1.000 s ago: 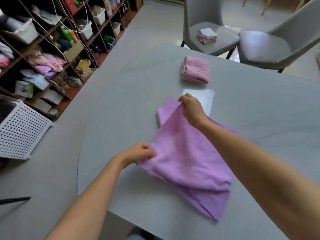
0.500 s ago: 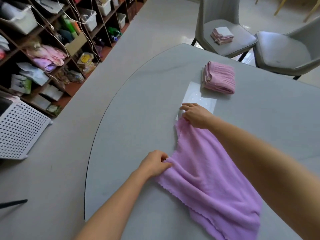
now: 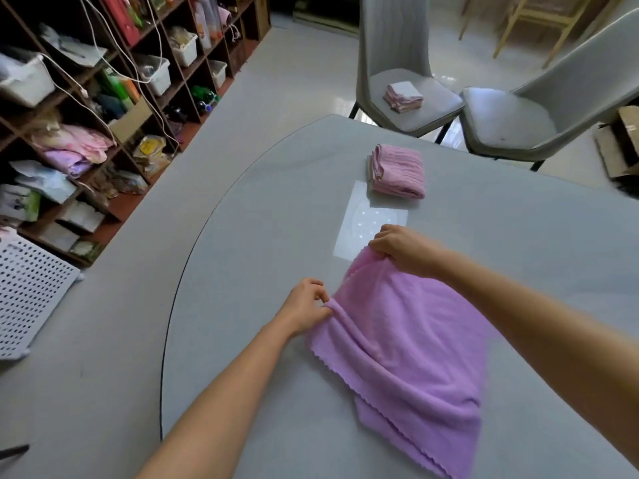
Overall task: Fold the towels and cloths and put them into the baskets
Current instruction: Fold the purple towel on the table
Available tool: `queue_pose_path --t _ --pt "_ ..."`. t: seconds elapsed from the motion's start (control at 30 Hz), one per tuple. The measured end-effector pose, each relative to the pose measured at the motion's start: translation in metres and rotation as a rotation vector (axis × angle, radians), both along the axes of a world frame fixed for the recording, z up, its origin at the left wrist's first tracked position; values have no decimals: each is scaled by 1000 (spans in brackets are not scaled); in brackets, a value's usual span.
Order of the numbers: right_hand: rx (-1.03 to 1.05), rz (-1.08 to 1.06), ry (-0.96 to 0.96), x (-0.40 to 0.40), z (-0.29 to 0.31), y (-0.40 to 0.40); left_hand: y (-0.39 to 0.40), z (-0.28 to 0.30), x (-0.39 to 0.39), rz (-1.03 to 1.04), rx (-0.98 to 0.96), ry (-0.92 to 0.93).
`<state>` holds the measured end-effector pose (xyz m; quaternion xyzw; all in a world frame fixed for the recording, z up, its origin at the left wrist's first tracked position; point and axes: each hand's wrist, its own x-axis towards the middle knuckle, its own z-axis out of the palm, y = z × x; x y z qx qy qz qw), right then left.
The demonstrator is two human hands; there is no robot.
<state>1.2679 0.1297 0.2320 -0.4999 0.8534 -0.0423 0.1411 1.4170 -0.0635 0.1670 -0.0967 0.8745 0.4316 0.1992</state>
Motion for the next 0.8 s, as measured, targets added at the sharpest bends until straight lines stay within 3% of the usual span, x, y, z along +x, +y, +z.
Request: queue_pose_path --t 0.13,0.27,0.4,0.5,0.57,0.8 --pt "33 -128 -93 41 54 57 23 36 -25 -200 105 47" --pt "245 -241 -269 78 81 122 83 64 -36 -499 167 -55" --pt "604 -379 -233 112 50 205 167 54 -15 -701 -21 -23" --pt "719 -473 -195 148 21 258 216 51 18 -860 -236 63" --pt "673 -550 -208 166 10 278 236 46 44 -994 -280 124" --pt "56 -922 -218 195 -32 299 279 26 94 -1178 -371 360"
